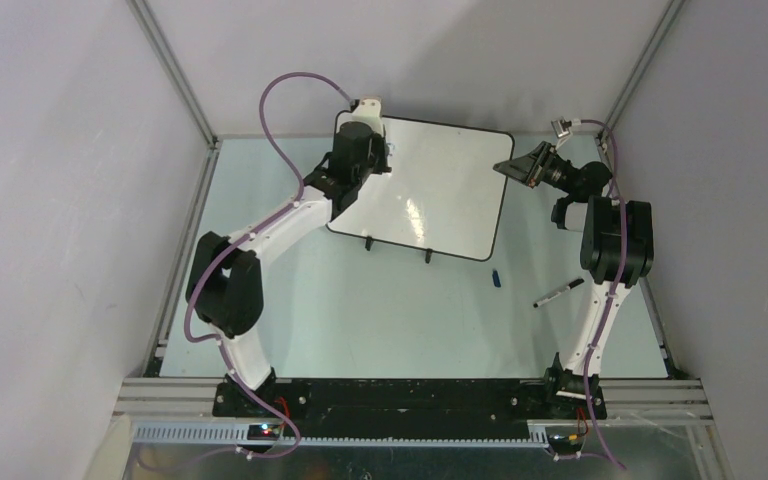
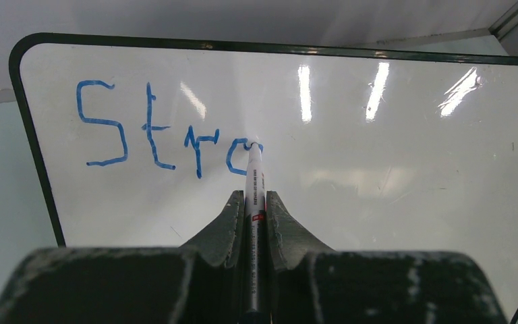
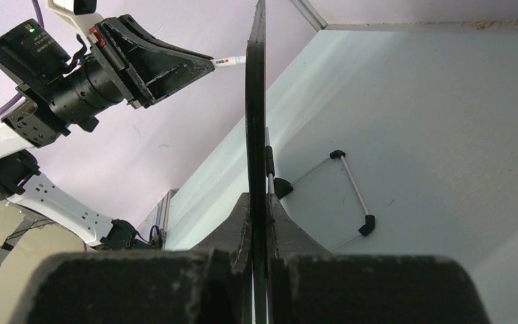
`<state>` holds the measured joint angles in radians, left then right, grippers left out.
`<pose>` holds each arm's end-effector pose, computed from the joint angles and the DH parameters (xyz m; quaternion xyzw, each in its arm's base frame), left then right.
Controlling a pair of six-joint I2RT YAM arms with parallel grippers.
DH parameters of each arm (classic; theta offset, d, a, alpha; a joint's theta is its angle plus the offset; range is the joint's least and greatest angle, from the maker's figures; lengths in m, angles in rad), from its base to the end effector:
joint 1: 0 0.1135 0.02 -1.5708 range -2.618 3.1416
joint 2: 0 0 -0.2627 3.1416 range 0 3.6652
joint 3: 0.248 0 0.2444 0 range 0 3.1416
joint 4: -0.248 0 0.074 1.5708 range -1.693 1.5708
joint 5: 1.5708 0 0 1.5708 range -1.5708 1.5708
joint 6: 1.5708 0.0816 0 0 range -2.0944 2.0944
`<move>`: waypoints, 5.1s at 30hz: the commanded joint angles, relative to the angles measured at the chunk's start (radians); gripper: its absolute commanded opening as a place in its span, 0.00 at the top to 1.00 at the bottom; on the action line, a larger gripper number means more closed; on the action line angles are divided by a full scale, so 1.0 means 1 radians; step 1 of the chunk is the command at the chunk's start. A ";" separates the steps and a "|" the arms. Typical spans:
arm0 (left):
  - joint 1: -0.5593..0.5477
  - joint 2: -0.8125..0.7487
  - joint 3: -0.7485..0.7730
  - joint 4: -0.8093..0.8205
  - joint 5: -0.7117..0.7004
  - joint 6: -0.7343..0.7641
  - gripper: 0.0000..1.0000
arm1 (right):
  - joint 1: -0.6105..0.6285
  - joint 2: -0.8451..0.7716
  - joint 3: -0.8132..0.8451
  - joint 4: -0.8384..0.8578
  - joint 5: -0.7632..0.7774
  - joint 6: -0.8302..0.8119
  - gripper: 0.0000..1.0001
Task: Write a sentence on the whiteboard
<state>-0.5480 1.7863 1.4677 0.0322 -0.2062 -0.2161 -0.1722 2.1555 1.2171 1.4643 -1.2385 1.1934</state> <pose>0.4078 -0.2293 0.3094 0.0708 0.7958 -0.1457 0.5835 0.4472 0.0005 0.2274 -0.1338 0.6326 0.5976 0.4741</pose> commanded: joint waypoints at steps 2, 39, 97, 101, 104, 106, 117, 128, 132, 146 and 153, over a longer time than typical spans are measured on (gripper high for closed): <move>-0.004 -0.006 0.033 -0.001 -0.041 0.024 1.00 | -0.010 -0.066 0.003 0.042 -0.003 0.023 1.00; -0.002 -0.056 -0.067 0.000 0.016 0.018 1.00 | -0.010 -0.066 0.002 0.042 -0.003 0.026 1.00; -0.002 -0.403 -0.464 0.427 -0.058 -0.020 1.00 | -0.006 -0.074 0.003 0.042 0.005 0.024 1.00; -0.002 -0.407 -0.476 0.438 -0.073 -0.037 1.00 | -0.010 -0.072 0.003 0.042 0.007 0.031 1.00; -0.001 -0.407 -0.476 0.437 -0.076 -0.037 1.00 | -0.010 -0.074 0.003 0.041 0.005 0.033 1.00; -0.002 -0.393 -0.466 0.426 -0.068 -0.037 1.00 | -0.010 -0.074 0.002 0.041 0.006 0.032 1.00; -0.003 -0.263 -0.326 0.313 0.026 -0.068 1.00 | -0.009 -0.077 0.003 0.041 0.004 0.032 1.00; -0.003 -0.165 -0.224 0.225 0.047 -0.069 1.00 | -0.006 -0.078 0.003 0.041 0.002 0.031 1.00; -0.003 -0.143 -0.193 0.207 0.055 -0.064 1.00 | -0.006 -0.077 0.002 0.042 0.002 0.031 1.00; -0.003 -0.095 -0.122 0.160 0.073 -0.054 1.00 | -0.004 -0.079 0.003 0.043 0.001 0.031 1.00; -0.002 -0.072 -0.089 0.131 0.079 -0.054 1.00 | -0.004 -0.079 0.003 0.041 0.001 0.033 1.00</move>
<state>-0.5476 1.7039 1.3235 0.1696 -0.1421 -0.2714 -0.1711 2.1502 1.2125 1.4647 -1.2392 1.1931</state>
